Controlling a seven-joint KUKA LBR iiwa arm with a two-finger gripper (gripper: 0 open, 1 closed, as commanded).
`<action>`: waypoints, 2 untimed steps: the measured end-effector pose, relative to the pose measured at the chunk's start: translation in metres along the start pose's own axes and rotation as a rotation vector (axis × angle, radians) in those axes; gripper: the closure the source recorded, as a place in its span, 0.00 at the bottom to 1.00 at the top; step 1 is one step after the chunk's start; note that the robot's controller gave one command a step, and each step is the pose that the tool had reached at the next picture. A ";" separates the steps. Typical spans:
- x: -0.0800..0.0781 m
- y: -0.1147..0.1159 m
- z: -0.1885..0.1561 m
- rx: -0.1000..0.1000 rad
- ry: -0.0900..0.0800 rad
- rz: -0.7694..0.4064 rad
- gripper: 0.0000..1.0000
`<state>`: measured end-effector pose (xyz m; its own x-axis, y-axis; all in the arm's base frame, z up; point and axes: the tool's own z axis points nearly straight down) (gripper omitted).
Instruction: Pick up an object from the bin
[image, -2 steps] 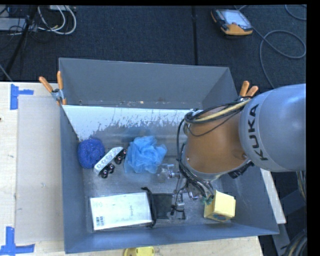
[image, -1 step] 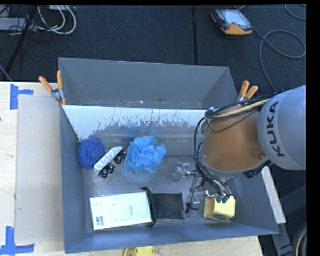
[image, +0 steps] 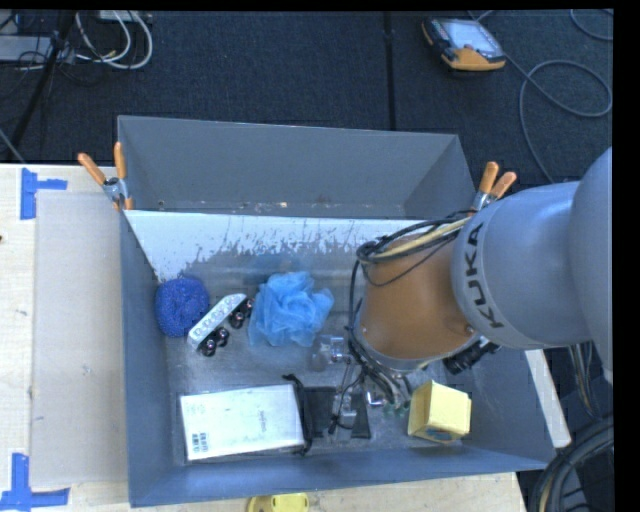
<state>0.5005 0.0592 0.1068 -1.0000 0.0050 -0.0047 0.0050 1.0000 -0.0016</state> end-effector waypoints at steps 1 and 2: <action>0.031 -0.113 0.037 -0.001 0.009 -0.094 1.00; 0.024 -0.112 0.035 -0.002 -0.016 -0.090 0.00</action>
Offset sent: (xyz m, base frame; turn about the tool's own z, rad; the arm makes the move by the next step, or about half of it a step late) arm 0.0000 0.0000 0.0000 0.0000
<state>0.4759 -0.0531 0.0723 -0.9962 -0.0850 -0.0203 -0.0850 0.9964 -0.0010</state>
